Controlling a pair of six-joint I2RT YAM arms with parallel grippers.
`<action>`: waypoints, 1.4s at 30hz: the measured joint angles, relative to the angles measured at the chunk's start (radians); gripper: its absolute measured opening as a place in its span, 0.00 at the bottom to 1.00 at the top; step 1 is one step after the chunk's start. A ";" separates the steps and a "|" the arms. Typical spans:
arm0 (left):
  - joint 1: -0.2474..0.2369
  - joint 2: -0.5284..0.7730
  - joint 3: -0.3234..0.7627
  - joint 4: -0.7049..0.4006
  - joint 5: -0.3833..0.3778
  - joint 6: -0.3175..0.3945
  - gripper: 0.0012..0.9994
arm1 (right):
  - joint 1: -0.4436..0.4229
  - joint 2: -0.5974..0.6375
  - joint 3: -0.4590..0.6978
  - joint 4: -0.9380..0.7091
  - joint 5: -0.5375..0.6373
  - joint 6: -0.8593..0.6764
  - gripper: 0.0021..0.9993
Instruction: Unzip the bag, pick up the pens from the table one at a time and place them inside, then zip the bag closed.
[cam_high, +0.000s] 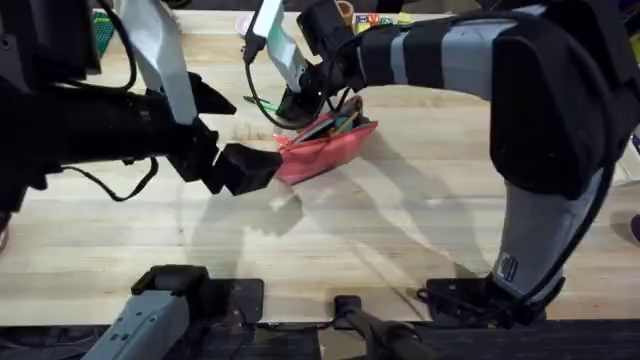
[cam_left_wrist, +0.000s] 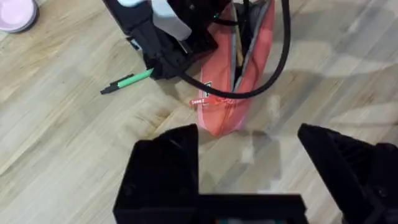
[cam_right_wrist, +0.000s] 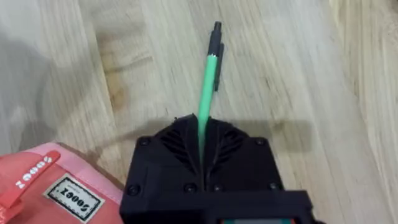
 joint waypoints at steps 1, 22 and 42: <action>0.000 0.000 0.000 0.000 0.000 0.000 1.00 | 0.000 0.000 0.000 0.000 0.000 0.000 0.03; 0.000 0.000 0.000 0.007 0.000 0.000 0.99 | -0.041 0.000 0.032 -0.036 0.032 -0.009 0.03; 0.000 0.000 0.000 0.022 0.000 0.000 0.99 | -0.104 -0.030 0.032 -0.042 0.046 -0.056 0.03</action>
